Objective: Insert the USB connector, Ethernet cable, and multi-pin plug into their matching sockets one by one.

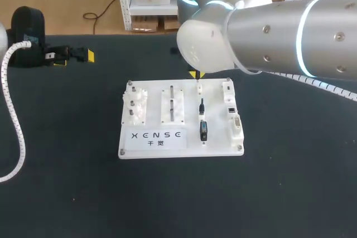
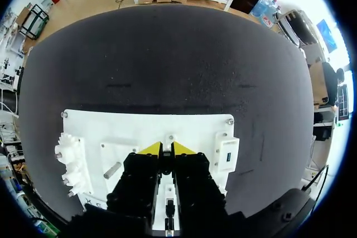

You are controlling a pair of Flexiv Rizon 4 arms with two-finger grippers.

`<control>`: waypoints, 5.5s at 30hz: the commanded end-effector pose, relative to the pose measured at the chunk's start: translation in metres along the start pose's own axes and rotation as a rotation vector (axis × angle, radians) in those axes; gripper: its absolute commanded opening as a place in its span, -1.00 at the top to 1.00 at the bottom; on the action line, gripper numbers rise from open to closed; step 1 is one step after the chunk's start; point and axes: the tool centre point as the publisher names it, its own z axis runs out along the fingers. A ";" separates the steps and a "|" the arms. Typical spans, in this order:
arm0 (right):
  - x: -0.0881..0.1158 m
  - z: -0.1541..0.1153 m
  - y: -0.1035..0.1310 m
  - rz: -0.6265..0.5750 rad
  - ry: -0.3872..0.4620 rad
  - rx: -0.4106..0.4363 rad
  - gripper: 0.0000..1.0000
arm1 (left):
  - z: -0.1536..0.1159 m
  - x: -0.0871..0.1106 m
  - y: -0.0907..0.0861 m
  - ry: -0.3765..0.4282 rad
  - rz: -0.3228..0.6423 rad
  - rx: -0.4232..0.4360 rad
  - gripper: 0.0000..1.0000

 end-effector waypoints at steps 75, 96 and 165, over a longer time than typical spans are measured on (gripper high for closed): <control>0.020 0.018 -0.081 0.044 0.000 0.051 1.00 | 0.000 0.000 0.000 0.000 0.000 0.000 -1.00; 0.022 0.022 -0.078 0.038 0.005 0.041 1.00 | 0.000 0.000 0.000 0.000 0.000 0.000 -1.00; 0.099 0.010 -0.009 -0.130 0.012 -0.048 -1.00 | 0.000 0.000 0.000 0.000 0.000 0.000 -1.00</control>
